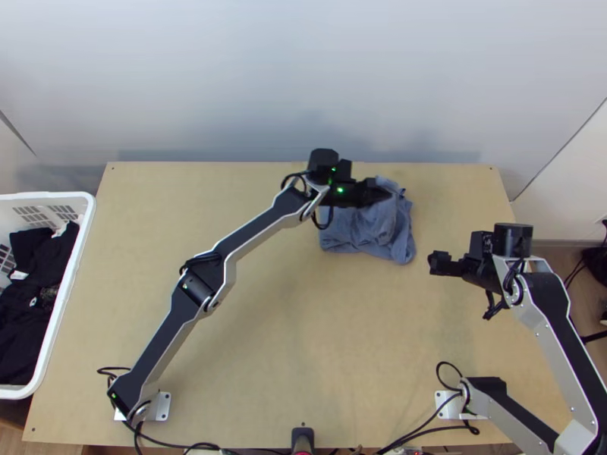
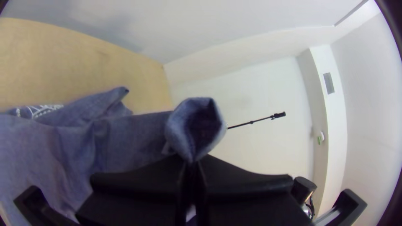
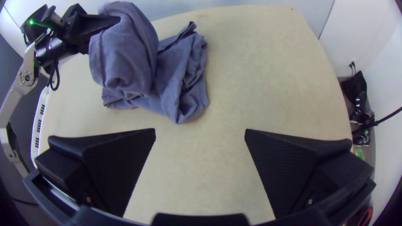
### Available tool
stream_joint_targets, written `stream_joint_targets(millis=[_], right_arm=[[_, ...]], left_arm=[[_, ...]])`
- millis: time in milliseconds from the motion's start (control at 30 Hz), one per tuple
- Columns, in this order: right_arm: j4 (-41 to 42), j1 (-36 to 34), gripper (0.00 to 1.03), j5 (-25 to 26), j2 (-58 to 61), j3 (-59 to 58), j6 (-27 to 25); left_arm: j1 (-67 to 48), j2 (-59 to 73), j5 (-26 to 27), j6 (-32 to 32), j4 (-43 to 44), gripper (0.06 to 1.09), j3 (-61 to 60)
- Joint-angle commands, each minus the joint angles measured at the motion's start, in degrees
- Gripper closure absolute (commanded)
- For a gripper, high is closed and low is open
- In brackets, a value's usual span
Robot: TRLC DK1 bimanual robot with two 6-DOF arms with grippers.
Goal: Fold the t-shirt
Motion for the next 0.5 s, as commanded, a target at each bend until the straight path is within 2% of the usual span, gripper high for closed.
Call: stream_joint_targets(millis=[0,33,67,467], right_arm=[[1.7,1.1,0.04,0.0,0.8,-1.1,0.7],[1.7,1.1,0.04,0.0,0.9,-1.2,0.7],[1.7,1.3,0.04,0.0,0.9,-1.4,0.7],[1.9,1.7,0.04,0.0,-1.0,-4.3,1.5]], left_arm=[[0.2,1.6,-6.7,1.9,-2.4,0.66,0.2],[-0.3,2.1,-7.6,1.9,-2.6,0.25,0.2],[-0.8,2.6,-9.7,1.9,-3.0,0.09,0.3],[-0.6,0.3,-10.6,-0.5,-3.0,0.1,0.9]])
